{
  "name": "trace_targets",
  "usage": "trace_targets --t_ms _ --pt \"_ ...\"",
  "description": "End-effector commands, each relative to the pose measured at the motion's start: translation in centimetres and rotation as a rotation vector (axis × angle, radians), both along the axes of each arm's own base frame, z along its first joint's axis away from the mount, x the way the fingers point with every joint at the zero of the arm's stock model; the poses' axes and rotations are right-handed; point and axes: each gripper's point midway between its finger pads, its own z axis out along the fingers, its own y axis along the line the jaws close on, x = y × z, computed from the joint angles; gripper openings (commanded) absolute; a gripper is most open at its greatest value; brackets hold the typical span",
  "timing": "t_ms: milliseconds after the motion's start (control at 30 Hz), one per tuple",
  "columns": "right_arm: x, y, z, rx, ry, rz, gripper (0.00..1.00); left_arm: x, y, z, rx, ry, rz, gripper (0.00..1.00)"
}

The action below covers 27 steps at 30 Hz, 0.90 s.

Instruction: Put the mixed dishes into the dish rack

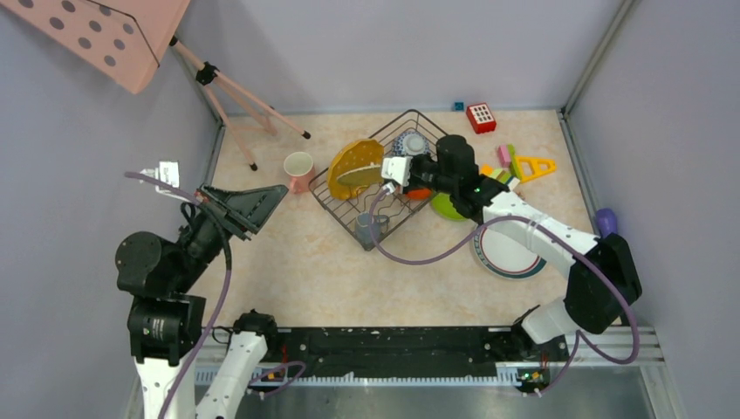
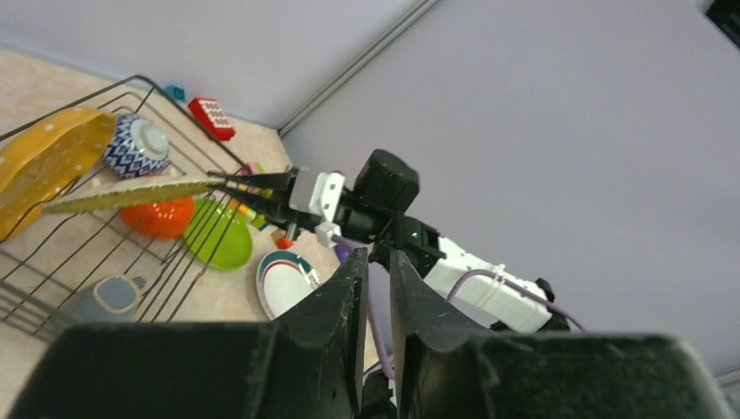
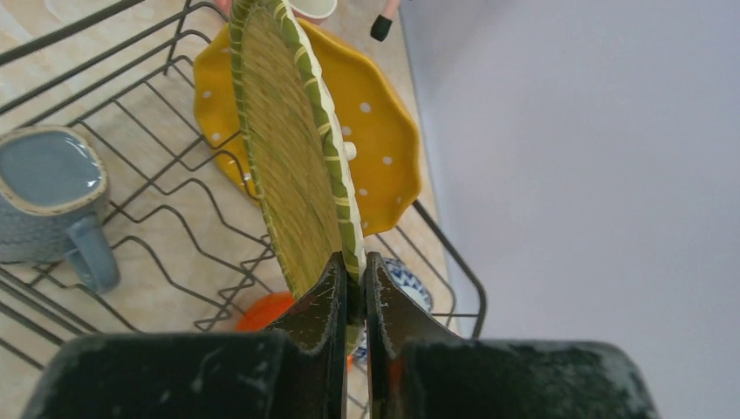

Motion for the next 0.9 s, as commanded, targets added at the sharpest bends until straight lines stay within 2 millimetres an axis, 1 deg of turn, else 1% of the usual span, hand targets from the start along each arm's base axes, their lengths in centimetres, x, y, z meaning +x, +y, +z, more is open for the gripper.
trace_targets --t_ms 0,100,167,267,333,400,433,467,567,633,767,867 --pt "1.0 1.0 6.9 0.007 -0.282 0.088 0.00 2.7 0.4 -2.9 0.098 0.054 0.046 0.20" --pt "1.3 0.8 7.4 -0.019 -0.335 0.090 0.00 4.4 0.7 -5.6 0.173 0.130 0.065 0.17" --pt "0.9 0.9 7.6 -0.024 -0.354 0.124 0.00 5.2 0.4 -7.3 0.200 0.170 0.045 0.17" --pt "0.9 1.1 6.8 -0.075 -0.382 0.165 0.00 5.8 -0.5 -9.5 0.208 0.200 -0.028 0.17" --pt "1.1 1.4 6.3 -0.101 -0.397 0.189 0.00 6.1 -1.0 -10.4 0.211 0.202 -0.064 0.19" --pt "1.5 1.7 6.2 -0.129 -0.413 0.215 0.00 6.6 -1.1 -11.4 0.228 0.205 -0.068 0.20" --pt "1.5 1.8 5.5 -0.153 -0.389 0.229 0.00 6.9 -1.0 -11.9 0.239 0.209 -0.063 0.21" --pt "1.7 1.9 5.4 -0.166 -0.384 0.240 0.00 7.3 -0.9 -12.5 0.248 0.215 -0.055 0.21" --pt "2.2 2.3 5.3 -0.193 -0.396 0.260 0.00 8.3 -0.6 -13.9 0.261 0.233 -0.035 0.19" --pt "2.5 2.6 4.9 -0.204 -0.396 0.267 0.00 8.7 -0.8 -14.7 0.259 0.247 -0.048 0.19" --pt "2.7 2.7 3.7 -0.241 -0.372 0.288 0.00 9.4 -1.2 -15.7 0.261 0.267 -0.073 0.19" --pt "2.5 2.8 3.2 -0.252 -0.356 0.315 0.00 9.9 -0.9 -15.9 0.287 0.256 -0.057 0.19"
